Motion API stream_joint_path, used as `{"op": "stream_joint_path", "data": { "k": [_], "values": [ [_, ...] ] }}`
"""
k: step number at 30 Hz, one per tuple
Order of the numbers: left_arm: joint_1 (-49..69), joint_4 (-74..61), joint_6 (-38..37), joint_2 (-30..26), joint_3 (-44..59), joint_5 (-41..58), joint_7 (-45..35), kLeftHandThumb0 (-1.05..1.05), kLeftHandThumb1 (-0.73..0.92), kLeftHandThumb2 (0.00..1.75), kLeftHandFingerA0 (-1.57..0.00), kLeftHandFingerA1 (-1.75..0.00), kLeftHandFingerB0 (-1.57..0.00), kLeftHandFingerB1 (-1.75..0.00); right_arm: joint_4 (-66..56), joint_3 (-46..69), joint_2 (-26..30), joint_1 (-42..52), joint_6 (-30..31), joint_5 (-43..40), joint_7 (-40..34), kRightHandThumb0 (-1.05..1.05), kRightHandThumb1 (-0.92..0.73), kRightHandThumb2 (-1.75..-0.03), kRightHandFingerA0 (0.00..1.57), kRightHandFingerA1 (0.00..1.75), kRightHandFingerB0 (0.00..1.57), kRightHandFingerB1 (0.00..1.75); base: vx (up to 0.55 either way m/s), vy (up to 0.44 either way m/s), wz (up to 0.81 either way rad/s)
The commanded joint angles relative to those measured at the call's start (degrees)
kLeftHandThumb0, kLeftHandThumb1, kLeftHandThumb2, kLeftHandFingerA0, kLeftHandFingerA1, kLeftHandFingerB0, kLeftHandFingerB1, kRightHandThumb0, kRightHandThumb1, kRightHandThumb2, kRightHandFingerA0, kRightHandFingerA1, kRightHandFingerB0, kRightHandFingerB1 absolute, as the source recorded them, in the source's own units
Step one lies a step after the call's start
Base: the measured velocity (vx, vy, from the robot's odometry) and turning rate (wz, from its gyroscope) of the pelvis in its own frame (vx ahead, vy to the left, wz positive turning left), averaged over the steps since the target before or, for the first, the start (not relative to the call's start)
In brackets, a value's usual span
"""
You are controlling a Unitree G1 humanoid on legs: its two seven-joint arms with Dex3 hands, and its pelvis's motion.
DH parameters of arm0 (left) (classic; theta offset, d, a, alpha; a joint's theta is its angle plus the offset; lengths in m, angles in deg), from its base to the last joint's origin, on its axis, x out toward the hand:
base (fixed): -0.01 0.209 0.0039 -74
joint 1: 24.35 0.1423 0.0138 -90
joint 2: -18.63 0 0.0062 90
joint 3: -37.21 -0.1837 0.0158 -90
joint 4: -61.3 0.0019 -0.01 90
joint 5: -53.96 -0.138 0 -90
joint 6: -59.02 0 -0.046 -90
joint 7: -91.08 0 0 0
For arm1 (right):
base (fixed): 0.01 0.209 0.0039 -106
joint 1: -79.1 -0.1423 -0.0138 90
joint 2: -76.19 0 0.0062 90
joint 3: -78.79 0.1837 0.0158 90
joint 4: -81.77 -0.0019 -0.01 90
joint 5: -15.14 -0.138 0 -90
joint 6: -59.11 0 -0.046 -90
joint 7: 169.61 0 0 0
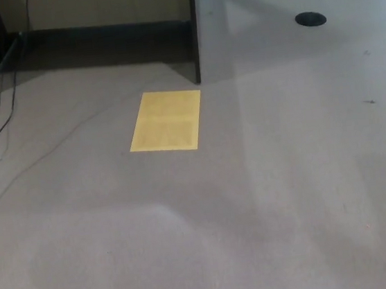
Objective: A person is holding a toilet paper roll and the robot extends its left hand to grab the roll by inserting its thumb into the gap in the middle and brings its hand down by its side. Then it extends its arm again to hand the toilet paper roll back to the person.
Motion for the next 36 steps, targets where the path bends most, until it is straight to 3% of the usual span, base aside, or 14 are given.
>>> {"op": "stream_joint_path", "data": {
  "k": [1,10,11,12,13,16,17,20,21,22,28,29,32,36],
  "values": [
    [0.5,1.6,-5.6,-1.3,0.4,0.1,0.2,-0.16,0.48,0.54,-0.44,-0.39,-0.36,-0.33,2.4,-1.5,1.5,-0.2,-5.0,3.0,-4.0,-0.4,-0.73,-0.62,0.64,0.48,0.5,0.41,0.0,0.0,0.0],
    [3.4,-0.3,-10.2,0.0,1.7,2.5,-2.0,-0.27,0.45,0.57,-0.23,-0.36,-0.22,-0.31,3.4,-2.1,1.8,2.0,-6.4,3.5,-4.6,-0.43,-0.73,-0.63,0.62,0.5,0.49,0.4,0.0,0.0,0.0],
    [3.9,-0.8,-10.6,0.0,2.0,3.0,-2.6,-0.15,0.39,0.89,-0.1,-0.52,-0.08,-0.5,3.4,-2.3,1.8,2.4,-6.5,3.7,-4.8,-0.42,-0.73,-0.62,0.63,0.51,0.49,0.4,0.0,0.0,0.0],
    [5.2,-2.1,-11.2,0.2,2.7,4.4,-4.1,-0.16,0.39,0.89,-0.08,-0.51,-0.06,-0.49,3.4,-2.4,1.6,3.5,-7.4,3.9,-5.5,-0.41,-0.73,-0.62,0.65,0.53,0.5,0.41,0.0,0.0,0.0],
    [5.7,-3.6,-11.3,0.4,3.1,5.6,-5.6,-0.27,0.46,0.56,-0.17,-0.33,-0.17,-0.29,3.6,-2.5,1.5,3.8,-7.4,4.0,-5.7,-0.41,-0.73,-0.62,0.65,0.52,0.5,0.41,0.0,0.0,0.0],
    [7.1,-11.3,-11.4,0.4,4.0,8.6,-9.2,-0.32,0.45,0.57,-0.16,-0.33,-0.16,-0.29,3.8,-2.5,1.6,4.5,-8.0,4.1,-6.2,-0.41,-0.73,-0.62,0.65,0.52,0.5,0.42,0.0,0.0,0.0],
    [7.4,-18.4,-10.2,-0.2,4.0,9.6,-10.0,-0.23,0.36,0.87,-0.01,-0.49,0.0,-0.47,4.1,-2.4,1.6,4.2,-7.6,4.1,-6.0,-0.42,-0.73,-0.62,0.64,0.51,0.5,0.41,0.0,0.0,0.0],
    [7.4,-27.0,-10.0,-0.9,4.3,11.7,-11.9,-0.24,0.35,0.87,-0.02,-0.49,0.0,-0.47,4.3,-2.1,1.5,3.9,-7.5,4.0,-5.6,-0.42,-0.73,-0.62,0.63,0.5,0.5,0.41,0.0,0.0,0.0],
    [7.1,-36.8,-7.9,-1.6,4.2,12.1,-11.2,-0.49,0.41,0.63,-0.17,-0.37,-0.12,-0.33,4.4,-2.0,1.5,3.6,-7.8,3.9,-5.7,-0.43,-0.73,-0.62,0.63,0.52,0.5,0.41,0.0,0.0,0.0],
    [6.9,-42.2,-6.3,-2.2,4.0,12.9,-11.7,-0.27,0.33,0.87,-0.01,-0.48,0.0,-0.47,4.3,-2.0,1.6,3.5,-7.6,3.9,-5.5,-0.43,-0.74,-0.62,0.62,0.51,0.49,0.41,0.0,0.0,0.0],
    [3.3,-62.7,1.8,-2.5,0.9,15.7,-12.4,-0.27,0.24,0.81,-0.01,-0.48,0.0,-0.47,4.3,-1.7,1.3,3.6,-6.7,3.7,-5.2,-0.43,-0.74,-0.62,0.62,0.5,0.49,0.4,0.0,0.0,0.0],
    [2.5,-64.4,2.0,-2.3,0.1,15.9,-12.7,-0.49,0.37,0.61,-0.17,-0.37,-0.11,-0.32,4.4,-1.7,1.4,3.6,-6.8,3.6,-5.1,-0.43,-0.74,-0.62,0.63,0.5,0.49,0.4,0.0,0.0,0.0],
    [2.8,-68.6,3.1,-1.8,-2.0,15.0,-13.3,-0.28,0.22,0.81,0.0,-0.48,0.0,-0.47,4.4,-1.7,1.4,5.6,-7.8,3.5,-5.5,-0.42,-0.73,-0.62,0.63,0.5,0.49,0.41,0.0,0.0,0.0],
    [-0.8,-70.8,4.5,-0.7,-5.1,12.8,-13.5,-0.54,0.38,0.63,-0.19,-0.38,-0.1,-0.33,4.2,-1.6,1.3,5.7,-8.4,3.5,-5.9,-0.4,-0.72,-0.62,0.65,0.53,0.51,0.42,0.0,0.0,0.0]
  ]
}}
